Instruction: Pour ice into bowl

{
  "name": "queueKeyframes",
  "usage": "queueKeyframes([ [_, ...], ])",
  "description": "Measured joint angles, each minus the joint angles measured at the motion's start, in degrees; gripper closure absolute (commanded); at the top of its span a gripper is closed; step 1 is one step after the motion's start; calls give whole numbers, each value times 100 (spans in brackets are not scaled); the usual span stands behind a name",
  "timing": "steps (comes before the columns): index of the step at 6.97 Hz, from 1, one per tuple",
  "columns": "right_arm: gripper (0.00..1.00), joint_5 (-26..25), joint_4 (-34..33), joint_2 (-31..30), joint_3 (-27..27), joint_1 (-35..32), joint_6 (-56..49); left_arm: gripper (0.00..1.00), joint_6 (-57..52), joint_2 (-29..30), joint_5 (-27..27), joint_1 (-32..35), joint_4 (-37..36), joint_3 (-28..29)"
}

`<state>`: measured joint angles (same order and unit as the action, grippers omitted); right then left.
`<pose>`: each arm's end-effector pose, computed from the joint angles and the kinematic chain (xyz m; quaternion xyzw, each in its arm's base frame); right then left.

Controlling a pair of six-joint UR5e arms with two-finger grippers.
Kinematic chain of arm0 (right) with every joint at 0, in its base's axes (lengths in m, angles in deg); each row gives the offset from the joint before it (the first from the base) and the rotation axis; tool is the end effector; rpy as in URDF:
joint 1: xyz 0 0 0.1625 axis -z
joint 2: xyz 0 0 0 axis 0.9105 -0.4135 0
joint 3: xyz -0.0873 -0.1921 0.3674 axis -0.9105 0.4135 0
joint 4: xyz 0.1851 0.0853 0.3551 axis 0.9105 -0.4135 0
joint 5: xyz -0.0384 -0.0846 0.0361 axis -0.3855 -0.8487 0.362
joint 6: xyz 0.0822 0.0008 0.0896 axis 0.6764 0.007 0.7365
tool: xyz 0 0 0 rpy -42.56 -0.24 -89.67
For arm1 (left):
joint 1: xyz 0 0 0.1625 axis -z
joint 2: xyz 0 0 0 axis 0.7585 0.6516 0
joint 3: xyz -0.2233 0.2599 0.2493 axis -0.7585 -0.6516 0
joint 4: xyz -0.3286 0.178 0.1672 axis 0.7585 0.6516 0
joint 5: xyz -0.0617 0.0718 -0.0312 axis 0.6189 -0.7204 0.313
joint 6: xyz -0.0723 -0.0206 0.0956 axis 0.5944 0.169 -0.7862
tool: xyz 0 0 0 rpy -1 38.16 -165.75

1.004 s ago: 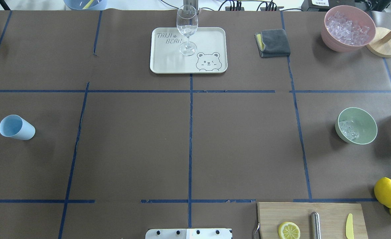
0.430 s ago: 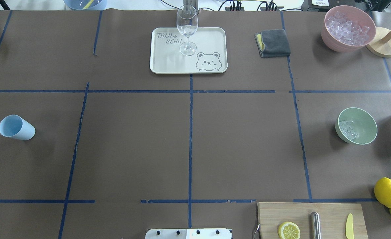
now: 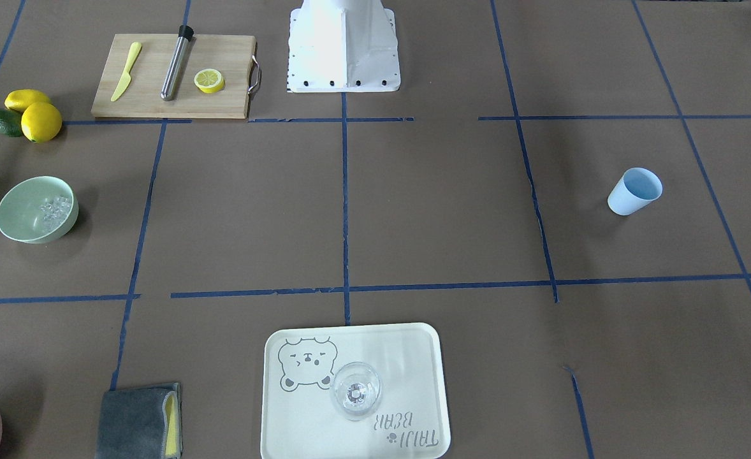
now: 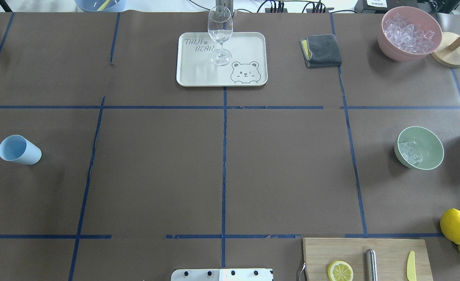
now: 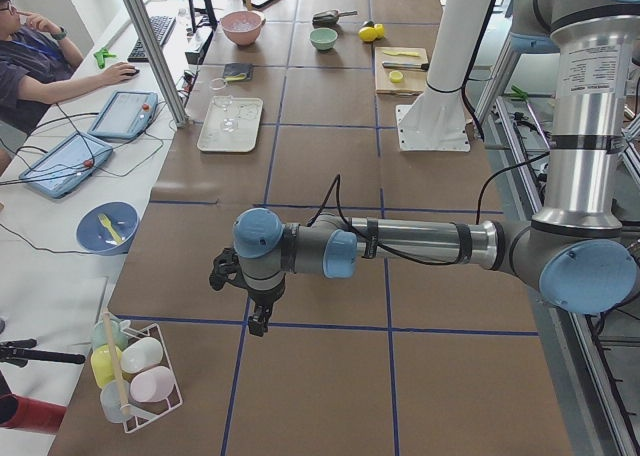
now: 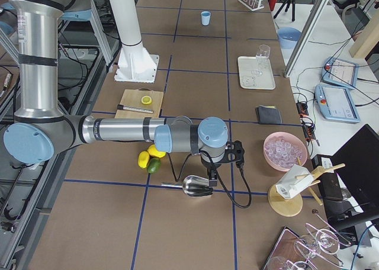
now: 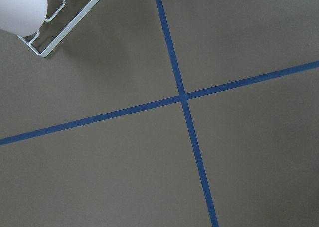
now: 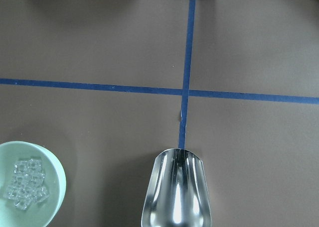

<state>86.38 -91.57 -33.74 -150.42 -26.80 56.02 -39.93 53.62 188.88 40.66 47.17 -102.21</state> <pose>0.0612 -0.4608 0.6371 0.0465 -0.4096 -0.0108 0.9110 -0.0503 -0.4912 0.6570 0.0648 0.3625 0.0818 0.9261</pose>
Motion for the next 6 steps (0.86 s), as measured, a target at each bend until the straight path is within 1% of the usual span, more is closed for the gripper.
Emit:
queueKeyframes([
  [3,0,-73,6,24,85,-9,27,0,227,-37,-6,1,8,-1],
  [6,0,-94,115,21,421,17,63,0,242,-67,-19,1,16,-22],
])
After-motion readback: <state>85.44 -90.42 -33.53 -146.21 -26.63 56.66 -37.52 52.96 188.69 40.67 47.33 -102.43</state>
